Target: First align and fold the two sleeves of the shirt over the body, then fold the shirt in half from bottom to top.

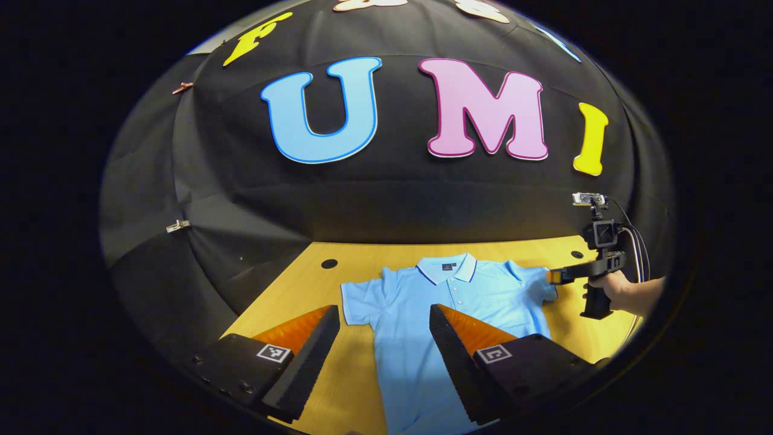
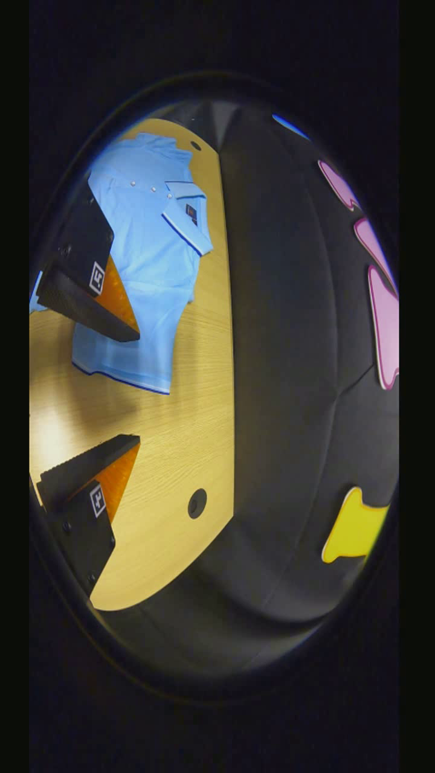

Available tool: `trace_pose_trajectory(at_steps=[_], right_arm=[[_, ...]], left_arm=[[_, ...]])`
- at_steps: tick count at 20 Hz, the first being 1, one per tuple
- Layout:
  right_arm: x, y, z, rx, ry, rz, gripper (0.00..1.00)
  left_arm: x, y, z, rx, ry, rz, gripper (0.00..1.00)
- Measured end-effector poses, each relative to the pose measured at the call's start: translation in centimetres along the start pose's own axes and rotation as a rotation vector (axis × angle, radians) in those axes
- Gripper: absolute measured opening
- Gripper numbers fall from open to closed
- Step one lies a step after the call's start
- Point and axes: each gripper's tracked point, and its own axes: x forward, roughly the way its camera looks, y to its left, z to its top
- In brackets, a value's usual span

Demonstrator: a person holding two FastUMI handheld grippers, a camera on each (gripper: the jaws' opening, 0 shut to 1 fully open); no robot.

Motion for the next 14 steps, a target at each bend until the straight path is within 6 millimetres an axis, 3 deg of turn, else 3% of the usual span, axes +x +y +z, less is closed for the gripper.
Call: trace_pose_trajectory(at_steps=[5,11,13,14], right_arm=[[2.3,0.1,-2.0,0.046,0.055,0.0,0.96],[2.7,0.2,-1.9,0.048,0.047,0.014,0.96],[2.6,0.5,-1.9,0.054,0.051,0.026,0.77],[2.7,0.6,-2.0,0.058,0.052,0.038,0.61]], left_arm=[[0.1,-1.7,-0.2,0.018,-0.002,-0.034,0.96],[-0.1,-2.4,-0.6,0.009,0.003,-0.036,0.96],[-0.4,-2.8,-0.7,0.015,0.0,-0.038,0.96],[-0.5,-2.9,-0.7,0.019,-0.001,-0.035,0.96]])
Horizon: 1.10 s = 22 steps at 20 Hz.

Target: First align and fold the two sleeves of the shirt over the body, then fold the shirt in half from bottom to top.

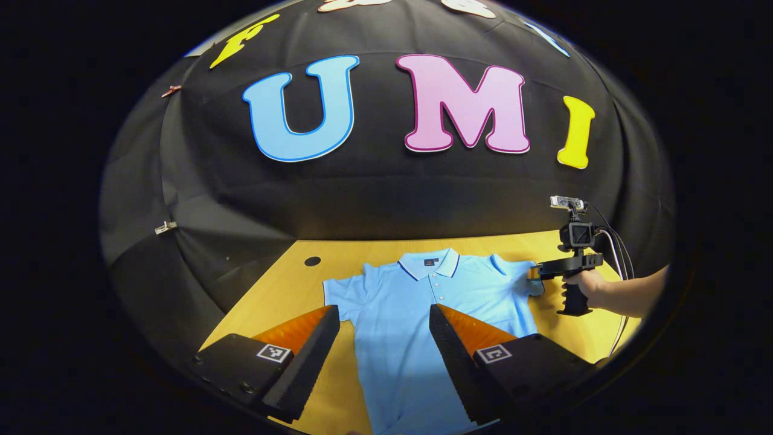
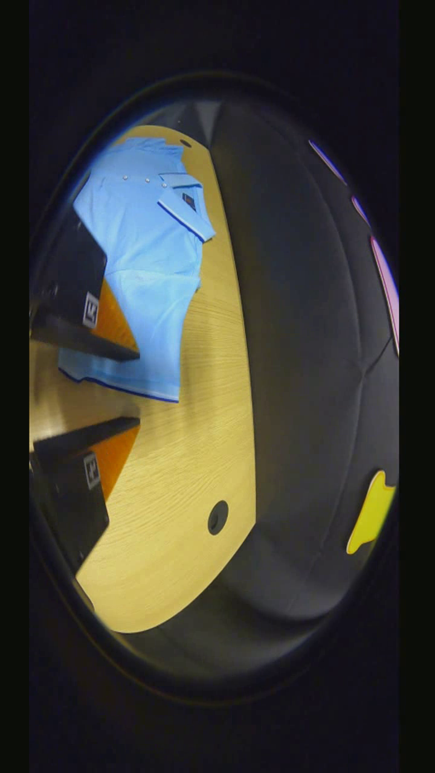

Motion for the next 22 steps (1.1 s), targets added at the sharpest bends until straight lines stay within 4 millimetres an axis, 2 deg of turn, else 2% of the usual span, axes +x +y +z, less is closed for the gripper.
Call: trace_pose_trajectory(at_steps=[1,2,3,6,11,14,15,16,19,20,21,22], right_arm=[[-0.1,0.1,0.1,-0.001,0.0,0.013,0.44],[0.0,0.0,-0.1,-0.004,0.005,0.021,0.46],[-0.2,0.0,-0.1,0.005,0.01,0.021,0.41],[-0.5,0.3,0.2,0.04,0.025,0.029,0.07],[-0.5,0.8,0.4,0.037,0.03,0.034,0.07],[-2.0,1.5,2.7,-0.025,-0.023,0.021,0.07],[-2.6,2.1,3.7,-0.048,-0.043,0.023,0.1],[-3.4,2.9,4.8,-0.067,-0.062,0.029,0.07],[-5.1,6.0,7.5,-0.119,-0.115,0.052,0.07],[-5.6,7.1,8.0,-0.143,-0.127,0.06,0.07],[-6.0,8.3,8.3,-0.167,-0.134,0.071,0.01],[-6.4,9.7,8.2,-0.189,-0.136,0.085,0.07]], left_arm=[[0.0,0.1,0.0,0.002,-0.004,0.007,0.96],[-0.2,-0.1,0.1,0.001,-0.007,0.004,0.96],[-0.3,-0.3,0.0,0.0,-0.009,0.003,0.96],[-0.6,-0.4,-0.2,-0.005,-0.003,0.0,0.97],[-1.3,0.1,-0.7,-0.005,-0.007,-0.003,0.97],[-1.8,0.9,-1.1,-0.019,-0.006,0.001,0.97],[-1.9,1.1,-1.3,-0.027,-0.004,0.003,0.97],[-2.1,1.4,-1.4,-0.036,-0.003,0.006,0.97],[-2.6,2.4,-1.6,-0.064,-0.013,0.007,0.97],[-2.8,2.9,-1.8,-0.072,-0.012,0.008,0.97],[-3.0,3.5,-2.1,-0.08,-0.013,0.013,0.97],[-3.2,4.1,-2.3,-0.09,-0.014,0.018,0.97]])
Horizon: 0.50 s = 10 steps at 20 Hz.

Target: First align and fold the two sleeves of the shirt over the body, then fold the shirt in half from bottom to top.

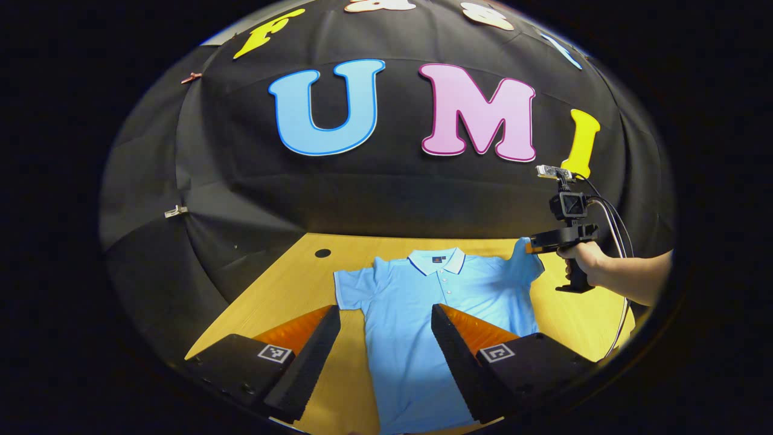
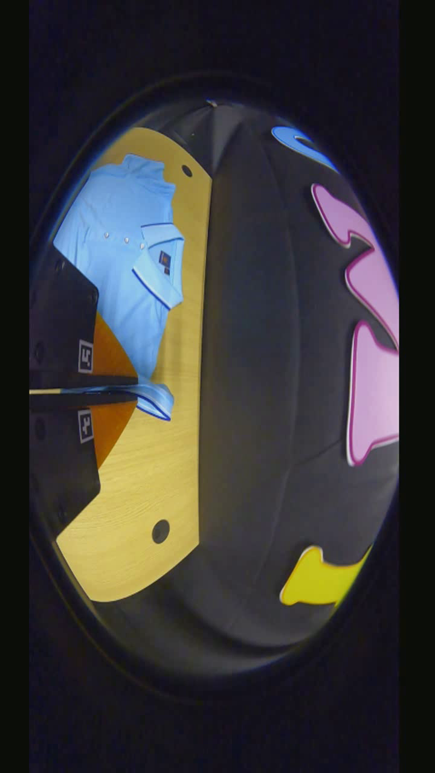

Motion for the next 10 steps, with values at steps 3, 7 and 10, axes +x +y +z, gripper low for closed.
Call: trace_pose_trajectory(at_steps=[3,7,10], right_arm=[[-0.5,4.0,0.3,-0.07,-0.01,0.032,0.02],[-1.0,9.2,-1.0,-0.156,0.007,0.085,0.04],[-1.0,12.5,-2.4,-0.204,0.02,0.117,0.07]], left_arm=[[-0.5,2.2,-0.8,-0.036,0.0,0.021,0.97],[-1.3,5.4,-1.7,-0.068,0.002,0.063,0.97],[-1.5,7.5,-2.6,-0.082,0.009,0.088,0.97]])
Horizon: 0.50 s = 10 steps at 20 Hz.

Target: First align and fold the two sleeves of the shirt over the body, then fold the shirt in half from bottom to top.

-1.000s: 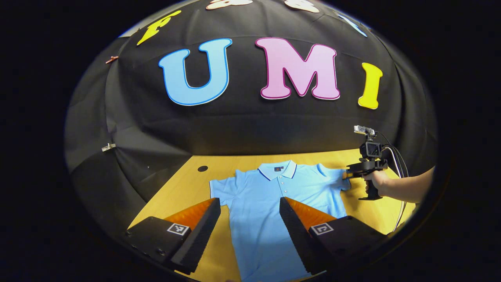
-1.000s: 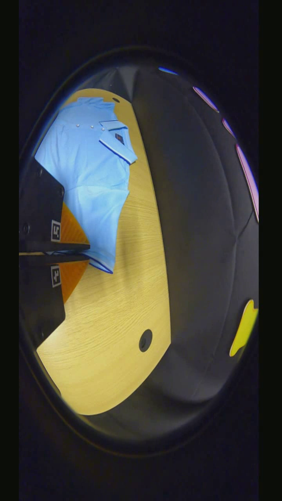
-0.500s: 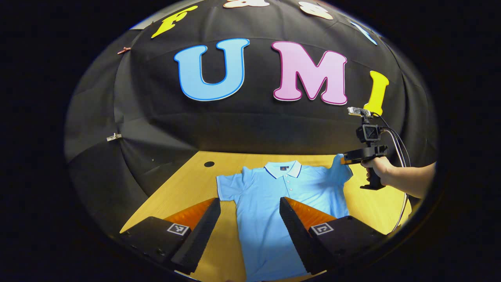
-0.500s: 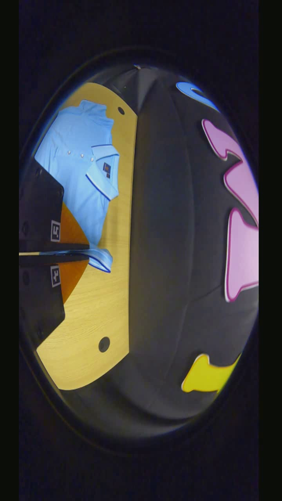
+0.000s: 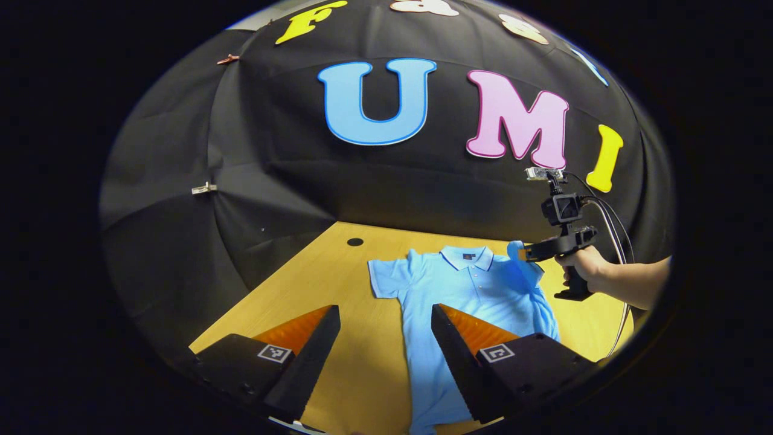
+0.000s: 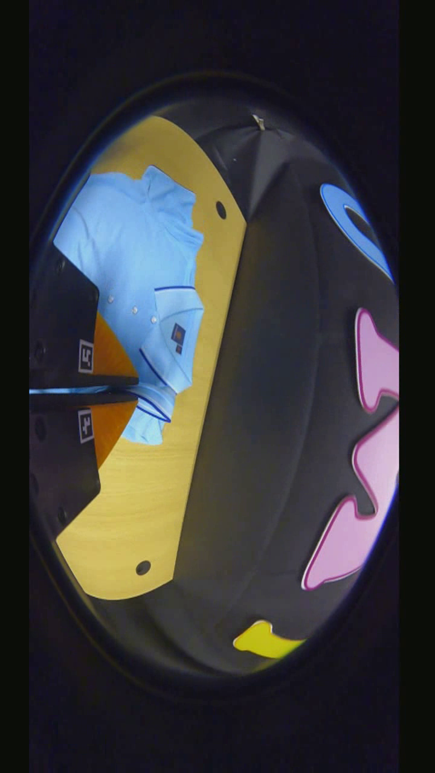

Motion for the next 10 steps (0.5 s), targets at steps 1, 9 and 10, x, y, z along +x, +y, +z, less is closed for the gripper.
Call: trace_pose_trajectory(at_steps=[1,9,10], right_arm=[[0.2,1.2,-0.3,-0.007,0.005,0.014,0.07],[0.4,8.8,-4.2,-0.044,0.039,0.134,0.22],[0.3,9.4,-4.7,-0.04,0.048,0.155,0.31]], left_arm=[[0.1,0.7,-0.3,-0.002,0.002,0.01,0.97],[2.6,2.7,-0.8,0.019,-0.017,0.022,0.97],[3.0,2.6,-0.8,0.007,-0.018,0.02,0.97]])
